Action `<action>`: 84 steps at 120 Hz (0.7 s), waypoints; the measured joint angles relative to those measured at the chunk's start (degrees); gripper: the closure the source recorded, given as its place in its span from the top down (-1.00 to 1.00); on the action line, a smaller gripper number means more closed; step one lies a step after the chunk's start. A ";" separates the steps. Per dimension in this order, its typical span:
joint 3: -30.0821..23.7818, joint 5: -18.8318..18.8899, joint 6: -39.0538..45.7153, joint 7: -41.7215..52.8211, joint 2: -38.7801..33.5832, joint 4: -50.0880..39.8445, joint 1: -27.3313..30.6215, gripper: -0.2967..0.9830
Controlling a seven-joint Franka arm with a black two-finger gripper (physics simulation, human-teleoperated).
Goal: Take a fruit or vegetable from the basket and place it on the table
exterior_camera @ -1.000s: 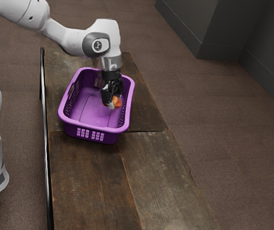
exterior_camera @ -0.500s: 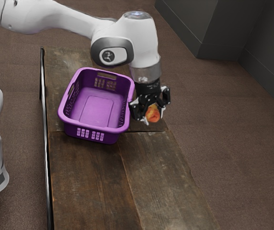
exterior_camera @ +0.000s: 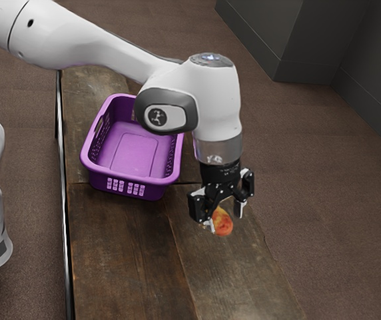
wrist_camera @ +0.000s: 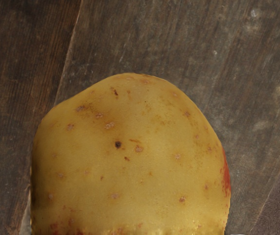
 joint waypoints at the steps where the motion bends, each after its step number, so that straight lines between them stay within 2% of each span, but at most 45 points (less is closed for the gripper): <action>1: -0.05 -0.01 0.01 -0.13 -0.03 -0.01 0.02 0.25; 21: -0.27 -0.01 0.16 -2.42 -0.50 -0.05 0.66 0.45; 32: 0.57 1.29 0.02 -2.68 -0.70 -0.24 4.29 0.49; 42: 12.86 3.73 -1.13 1.17 0.19 2.70 6.08 0.51; 51: 22.53 4.36 -9.30 4.73 5.23 17.04 6.83 0.52; 59: 29.54 3.44 -16.82 6.26 6.77 23.33 7.35 0.53; 68: 33.80 2.22 -23.60 6.45 6.01 25.54 8.56 0.53; 84: 35.44 1.23 -30.99 6.63 4.98 26.14 7.68 0.53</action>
